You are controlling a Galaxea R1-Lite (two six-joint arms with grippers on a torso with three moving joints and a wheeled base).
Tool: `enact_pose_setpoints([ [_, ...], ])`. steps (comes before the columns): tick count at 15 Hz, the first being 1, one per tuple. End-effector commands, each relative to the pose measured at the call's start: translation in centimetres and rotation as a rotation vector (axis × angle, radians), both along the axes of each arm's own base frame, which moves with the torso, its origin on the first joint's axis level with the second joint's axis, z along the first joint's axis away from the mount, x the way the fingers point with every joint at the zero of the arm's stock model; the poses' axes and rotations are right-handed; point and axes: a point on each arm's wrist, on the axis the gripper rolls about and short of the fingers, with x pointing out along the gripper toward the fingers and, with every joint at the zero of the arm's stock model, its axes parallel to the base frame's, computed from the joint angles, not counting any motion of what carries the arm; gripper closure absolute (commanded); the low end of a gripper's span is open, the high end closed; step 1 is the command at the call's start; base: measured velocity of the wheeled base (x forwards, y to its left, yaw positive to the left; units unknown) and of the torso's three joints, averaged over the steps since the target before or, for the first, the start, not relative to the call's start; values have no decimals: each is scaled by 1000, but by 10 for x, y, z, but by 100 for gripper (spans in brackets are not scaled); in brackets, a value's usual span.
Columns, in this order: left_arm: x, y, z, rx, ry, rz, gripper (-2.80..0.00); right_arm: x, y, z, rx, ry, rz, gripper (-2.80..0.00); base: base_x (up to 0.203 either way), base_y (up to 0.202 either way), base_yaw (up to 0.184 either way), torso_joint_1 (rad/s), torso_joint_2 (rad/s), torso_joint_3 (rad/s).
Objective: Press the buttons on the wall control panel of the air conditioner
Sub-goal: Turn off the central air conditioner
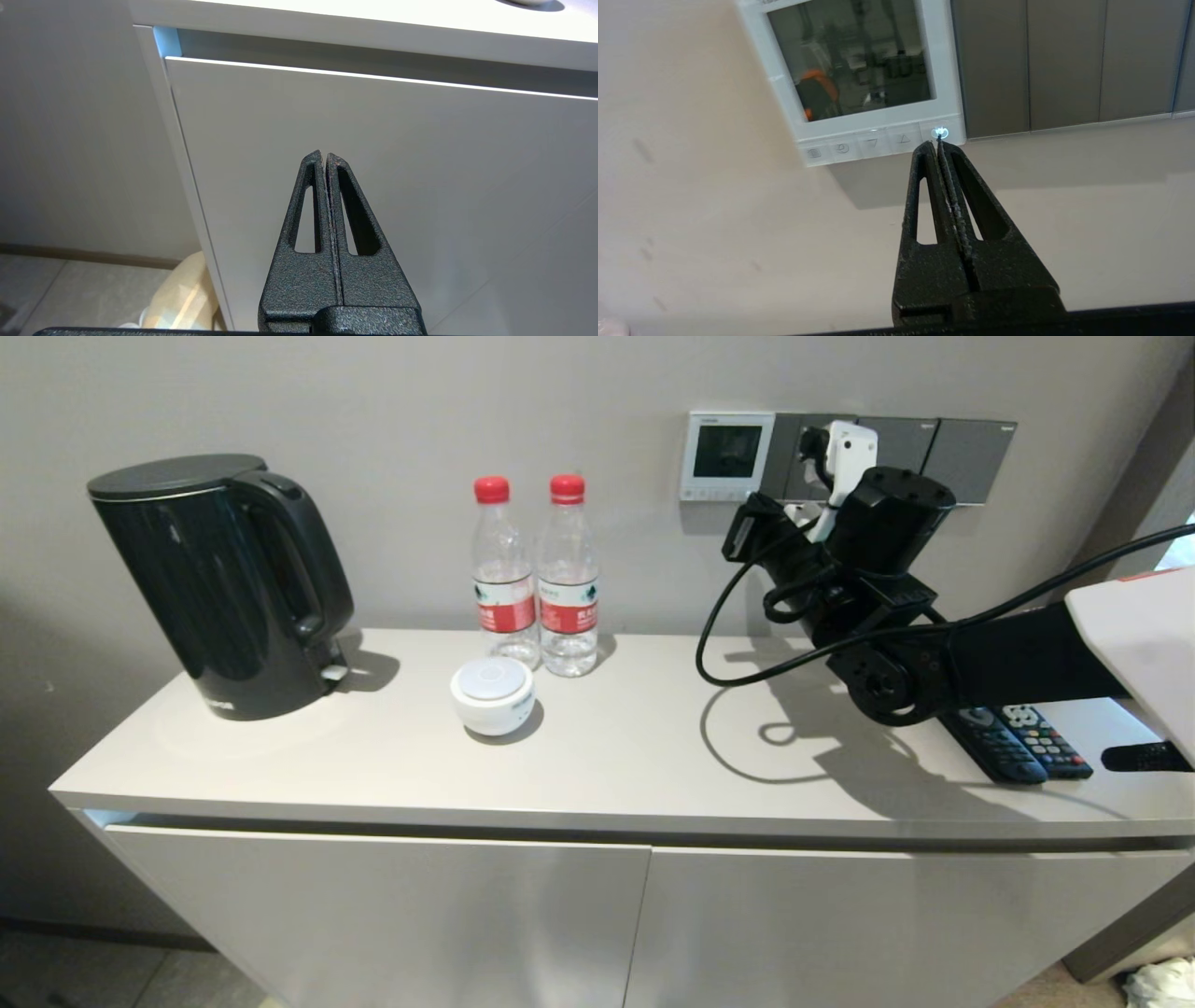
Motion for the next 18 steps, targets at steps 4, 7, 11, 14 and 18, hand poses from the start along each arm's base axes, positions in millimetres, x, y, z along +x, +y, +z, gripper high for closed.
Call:
enact_pose_setpoints([
  [4,0,0,0,0,0,1,0,8,2,2,4,-24,-6,0,0,0,0,0,0,0],
  [7,0,0,0,1,0,1,0,11,0,1,0,-20,-12,0,0,0,0,0,0,0],
  [11,0,0,0,0,-1,1,0,18,2,-6,-3,-11,-16,0,0,0,0,0,0,0],
  [14,0,0,0,-1,-1,1,0,22,3,-7,-1,-15,-18,0,0,0,0,0,0,0],
  [18,0,0,0,-1,-2,1,0,26,4,-9,-2,-15,-18,0,0,0,0,0,0,0],
])
